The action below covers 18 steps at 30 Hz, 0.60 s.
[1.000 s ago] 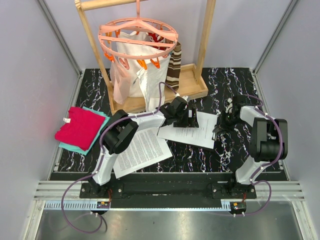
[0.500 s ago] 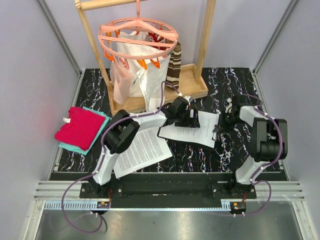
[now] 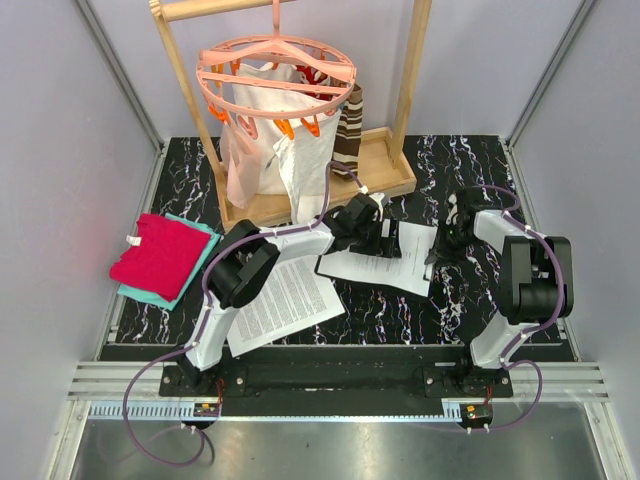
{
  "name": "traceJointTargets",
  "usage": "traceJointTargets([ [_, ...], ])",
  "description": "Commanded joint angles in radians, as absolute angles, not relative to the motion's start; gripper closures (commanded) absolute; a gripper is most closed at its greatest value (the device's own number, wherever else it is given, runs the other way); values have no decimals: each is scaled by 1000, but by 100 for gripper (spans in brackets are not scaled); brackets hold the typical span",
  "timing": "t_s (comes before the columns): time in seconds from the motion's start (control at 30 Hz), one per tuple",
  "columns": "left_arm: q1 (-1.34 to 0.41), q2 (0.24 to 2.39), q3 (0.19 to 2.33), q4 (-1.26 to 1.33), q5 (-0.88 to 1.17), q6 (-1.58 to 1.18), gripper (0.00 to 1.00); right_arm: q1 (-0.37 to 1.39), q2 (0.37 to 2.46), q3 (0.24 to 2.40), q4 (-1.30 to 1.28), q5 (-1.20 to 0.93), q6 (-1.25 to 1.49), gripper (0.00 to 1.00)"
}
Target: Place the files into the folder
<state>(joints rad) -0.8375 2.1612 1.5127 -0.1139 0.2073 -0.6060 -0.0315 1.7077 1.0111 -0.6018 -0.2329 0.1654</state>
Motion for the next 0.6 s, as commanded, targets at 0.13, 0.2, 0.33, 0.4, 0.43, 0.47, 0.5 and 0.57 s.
traceJointTargets([
  [0.13, -864, 2187, 1506, -202, 245, -580, 1, -17, 1687, 1052, -629, -161, 170, 46],
  [0.2, -873, 2184, 1522, -201, 252, -580, 1, -17, 1681, 1052, -629, -146, 170, 43],
  [0.33, -888, 2140, 1537, -199, 262, -592, 1, -17, 1680, 1055, -634, -118, 173, 39],
  [0.4, -888, 2108, 1537, -201, 271, -601, 1, -17, 1687, 1063, -647, -78, 176, 39],
  [0.43, -888, 2065, 1534, -204, 272, -603, 1, -17, 1692, 1074, -653, -49, 176, 38],
  [0.47, -888, 2043, 1531, -206, 268, -603, 1, -17, 1698, 1080, -660, -31, 178, 38],
  [0.5, -888, 1993, 1526, -209, 267, -603, 1, -17, 1701, 1092, -675, -11, 179, 38],
  [0.57, -887, 1942, 1511, -219, 258, -603, 1, -17, 1697, 1097, -681, 49, 183, 37],
])
